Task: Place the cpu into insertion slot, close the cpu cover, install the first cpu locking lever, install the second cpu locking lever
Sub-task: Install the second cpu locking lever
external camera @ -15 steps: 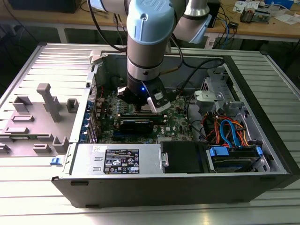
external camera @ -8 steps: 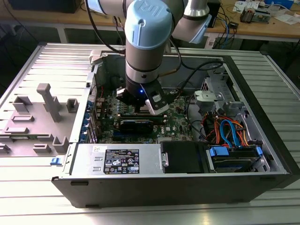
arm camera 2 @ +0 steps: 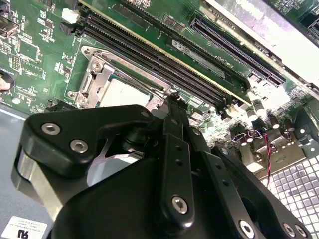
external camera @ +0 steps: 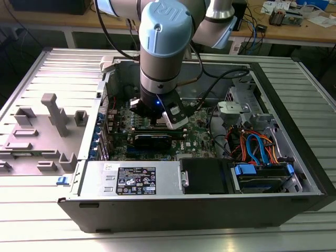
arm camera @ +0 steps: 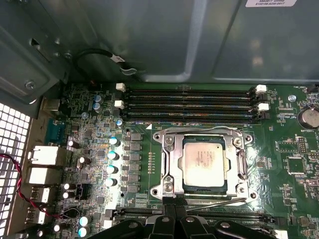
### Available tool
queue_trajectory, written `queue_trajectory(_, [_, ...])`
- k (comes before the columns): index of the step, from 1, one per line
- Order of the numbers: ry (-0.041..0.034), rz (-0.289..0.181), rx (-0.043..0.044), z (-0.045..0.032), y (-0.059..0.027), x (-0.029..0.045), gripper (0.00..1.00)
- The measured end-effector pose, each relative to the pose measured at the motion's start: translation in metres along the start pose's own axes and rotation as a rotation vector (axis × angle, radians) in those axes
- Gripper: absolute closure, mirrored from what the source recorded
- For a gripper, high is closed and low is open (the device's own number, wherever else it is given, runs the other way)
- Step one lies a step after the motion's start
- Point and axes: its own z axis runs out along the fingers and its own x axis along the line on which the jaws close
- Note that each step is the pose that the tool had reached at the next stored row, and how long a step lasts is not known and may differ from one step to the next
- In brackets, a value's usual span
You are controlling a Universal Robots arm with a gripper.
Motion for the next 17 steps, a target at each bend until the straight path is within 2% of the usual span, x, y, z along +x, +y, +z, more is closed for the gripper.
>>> queue_trajectory(7, [0.0000,0.000,-0.0011,0.0001,0.0000,0.0002,0.89])
queue_trajectory(12, [0.0015,0.000,-0.0059,0.0039,-0.0010,0.0027,0.89])
queue_trajectory(15, [0.0020,0.000,-0.0148,0.0073,-0.0017,0.0041,0.89])
queue_trajectory(16, [0.0018,0.000,-0.0201,0.0080,-0.0019,0.0041,0.89])
queue_trajectory(17, [0.0014,-0.001,-0.0322,0.0090,-0.0022,0.0045,0.89])
